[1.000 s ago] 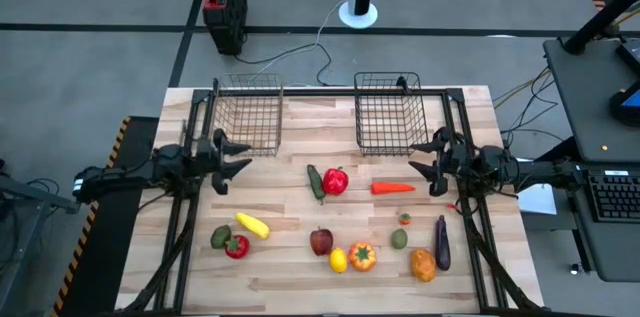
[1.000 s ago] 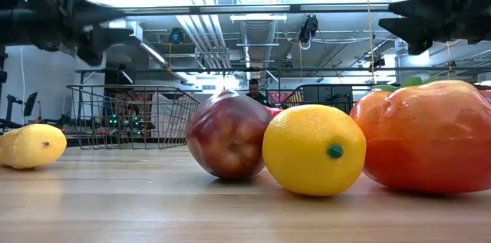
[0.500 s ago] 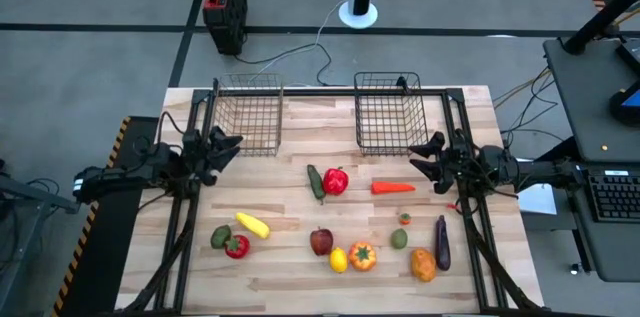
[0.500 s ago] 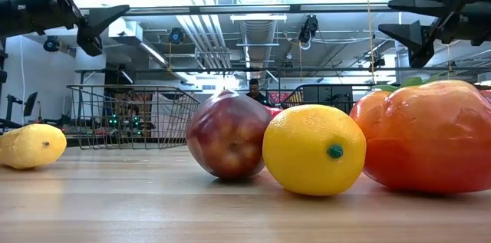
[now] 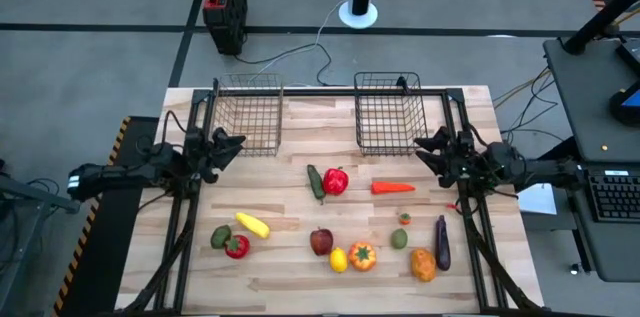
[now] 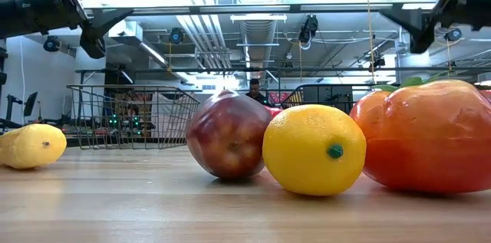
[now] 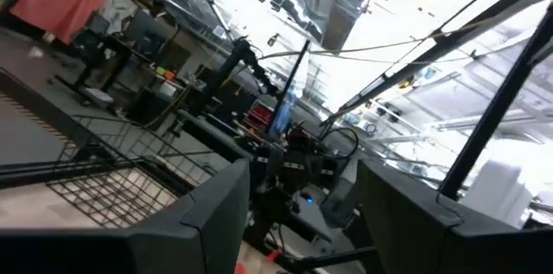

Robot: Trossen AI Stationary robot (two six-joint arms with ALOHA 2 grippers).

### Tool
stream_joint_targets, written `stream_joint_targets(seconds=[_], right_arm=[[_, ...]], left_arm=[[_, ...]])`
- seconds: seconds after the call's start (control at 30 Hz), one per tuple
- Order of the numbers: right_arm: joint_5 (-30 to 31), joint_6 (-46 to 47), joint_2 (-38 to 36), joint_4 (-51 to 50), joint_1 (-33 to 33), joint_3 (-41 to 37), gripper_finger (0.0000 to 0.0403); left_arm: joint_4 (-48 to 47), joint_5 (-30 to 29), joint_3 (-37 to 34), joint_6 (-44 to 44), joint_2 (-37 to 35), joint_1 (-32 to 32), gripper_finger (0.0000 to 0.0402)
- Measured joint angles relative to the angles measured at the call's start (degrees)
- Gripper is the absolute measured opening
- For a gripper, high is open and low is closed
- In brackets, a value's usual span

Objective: Sort produce into baskets
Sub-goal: Put the orange carrot into the right black wire basket

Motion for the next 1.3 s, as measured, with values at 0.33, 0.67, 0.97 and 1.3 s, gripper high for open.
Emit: stream_joint_targets(seconds=[0.33, 0.67, 0.97, 1.3], right_arm=[[-0.7, -6.2, 15.7, -16.2, 0.0, 15.6, 0.0224], [-0.9, -6.5, 40.4, -44.9, 0.1, 36.2, 0.0224], [-5.2, -4.2, 57.6, -57.0, 4.9, 47.1, 0.0224], [-2.1, 2.9, 68.6, -69.8, 13.4, 52.1, 0.0224]], left_arm=[[17.7, 8.7, 1.9, 6.7, 12.7, -3.3, 0.0198], [-23.1, 3.9, 23.4, 18.5, 21.9, -3.4, 0.0198], [-41.2, 2.3, 33.4, 26.4, 29.9, -3.5, 0.0198], [-36.4, 2.3, 31.6, 24.2, 32.1, -6.2, 0.0198]])
